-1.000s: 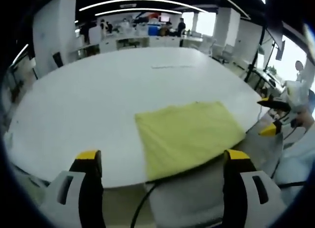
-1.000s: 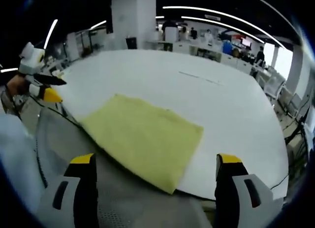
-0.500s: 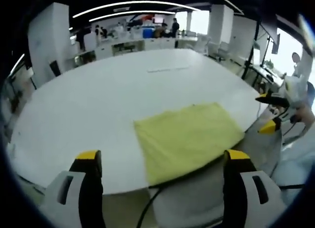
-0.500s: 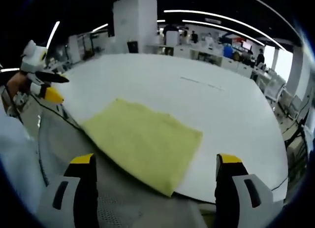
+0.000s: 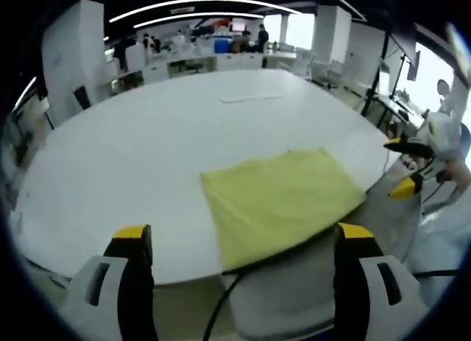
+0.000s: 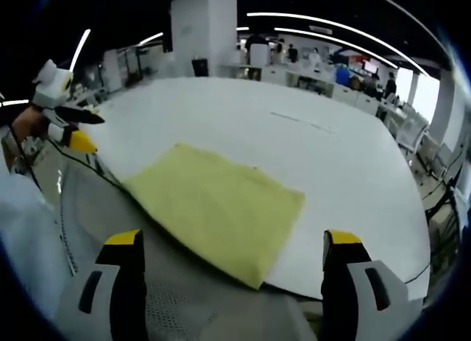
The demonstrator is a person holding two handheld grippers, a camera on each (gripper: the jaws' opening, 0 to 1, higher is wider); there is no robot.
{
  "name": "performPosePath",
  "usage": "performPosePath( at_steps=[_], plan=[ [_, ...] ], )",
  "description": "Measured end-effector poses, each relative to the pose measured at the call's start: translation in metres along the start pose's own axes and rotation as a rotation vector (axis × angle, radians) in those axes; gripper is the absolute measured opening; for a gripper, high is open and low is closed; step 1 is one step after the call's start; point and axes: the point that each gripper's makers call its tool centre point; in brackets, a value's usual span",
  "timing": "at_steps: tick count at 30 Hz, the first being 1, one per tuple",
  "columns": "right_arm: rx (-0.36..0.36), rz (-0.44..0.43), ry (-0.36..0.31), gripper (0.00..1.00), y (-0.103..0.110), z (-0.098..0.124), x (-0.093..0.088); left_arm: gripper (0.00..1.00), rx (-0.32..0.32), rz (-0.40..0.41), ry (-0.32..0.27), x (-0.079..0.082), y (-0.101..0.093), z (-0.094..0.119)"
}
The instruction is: Fold the garment on the visible template until the final outline fits inside the template.
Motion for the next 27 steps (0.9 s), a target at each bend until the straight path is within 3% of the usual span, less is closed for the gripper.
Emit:
performPosePath(
  at_steps=[27],
  plan=[
    [0.004, 0.007, 0.004, 1.0, -0.001, -0.0037, 0.0015, 1.0, 0.013, -0.013, 0.008, 0.0014, 0.0049, 0.0025]
  ],
)
Point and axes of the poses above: the point that each gripper's makers call its tool centre point, and the gripper's own axes: z roughly backward along the fingers, y roughly to its left, x roughly out of its top, and after that the axes turned 9 degrees about -y, right-handed
